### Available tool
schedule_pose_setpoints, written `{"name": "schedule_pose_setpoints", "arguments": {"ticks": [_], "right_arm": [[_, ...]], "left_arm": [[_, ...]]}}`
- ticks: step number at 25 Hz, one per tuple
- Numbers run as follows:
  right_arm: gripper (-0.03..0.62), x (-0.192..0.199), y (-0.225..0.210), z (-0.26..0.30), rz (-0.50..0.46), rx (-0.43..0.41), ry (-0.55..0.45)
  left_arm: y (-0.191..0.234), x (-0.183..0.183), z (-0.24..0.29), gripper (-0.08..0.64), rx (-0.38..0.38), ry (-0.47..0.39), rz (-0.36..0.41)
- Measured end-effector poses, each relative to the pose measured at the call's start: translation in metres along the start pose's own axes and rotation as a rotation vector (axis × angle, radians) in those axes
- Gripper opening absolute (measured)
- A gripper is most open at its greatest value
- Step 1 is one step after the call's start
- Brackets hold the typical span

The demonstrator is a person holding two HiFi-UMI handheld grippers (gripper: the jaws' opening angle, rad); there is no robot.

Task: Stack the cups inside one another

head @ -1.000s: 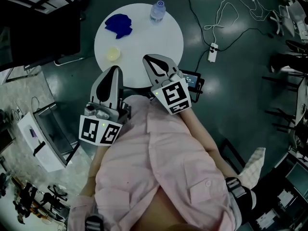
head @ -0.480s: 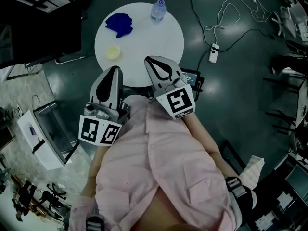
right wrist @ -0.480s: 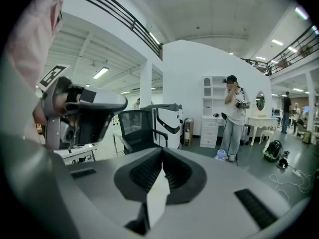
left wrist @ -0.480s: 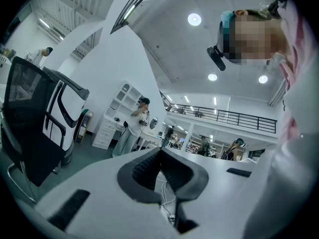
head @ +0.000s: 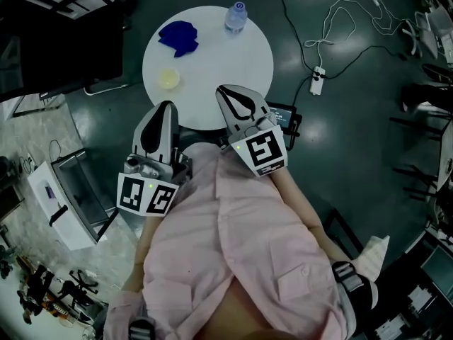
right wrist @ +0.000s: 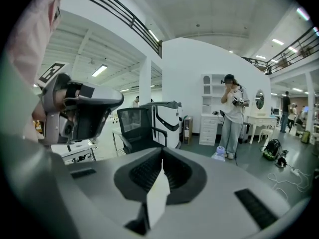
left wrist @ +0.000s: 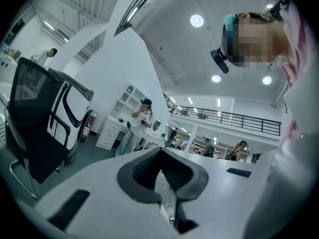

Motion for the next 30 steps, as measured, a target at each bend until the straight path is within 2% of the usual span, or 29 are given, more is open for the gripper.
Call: {"name": "schedule_pose_setpoints", "arguments": {"ticks": [3, 7, 10, 14, 22, 30], "right_arm": [[0.032, -0.002, 0.002, 0.001, -0.011, -0.013, -0.009], [0.032, -0.002, 0.004, 0.003, -0.018, -0.036, -0.011], [0.032, -0.001, 0.003, 0.004, -0.011, -0.041, -0.013], [0.032, 0.0, 0.003, 0.004, -0.007, -0.044, -0.011], [0.032, 0.003, -0.003, 0.007, 0.003, -0.041, -0.007], [0.032, 0.002, -0.004, 0.01, 0.0, -0.048, -0.013]], "left_arm": [[0.02, -0.012, -0.004, 0.009, -0.054, -0.042, -0.029], [0.034, -0.017, -0.005, 0.009, -0.088, -0.042, 0.004], [0.033, -0.005, -0.001, 0.009, -0.06, 0.004, 0.043], [0.021, 0.014, 0.005, 0.009, 0.016, 0.079, 0.098], [-0.001, 0.023, 0.014, 0.009, 0.077, 0.131, 0.267], [-0.001, 0.022, 0.017, 0.009, 0.067, 0.124, 0.282]]}}
Point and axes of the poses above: the fingertips, and each gripper's own axes: z forward along the fingers, y to its left, x out of its underside, the point moved 5 cm from there along -z, backward along the fingers, and after that the axes turned 12 degrees about -z, right-handed, at the moved point
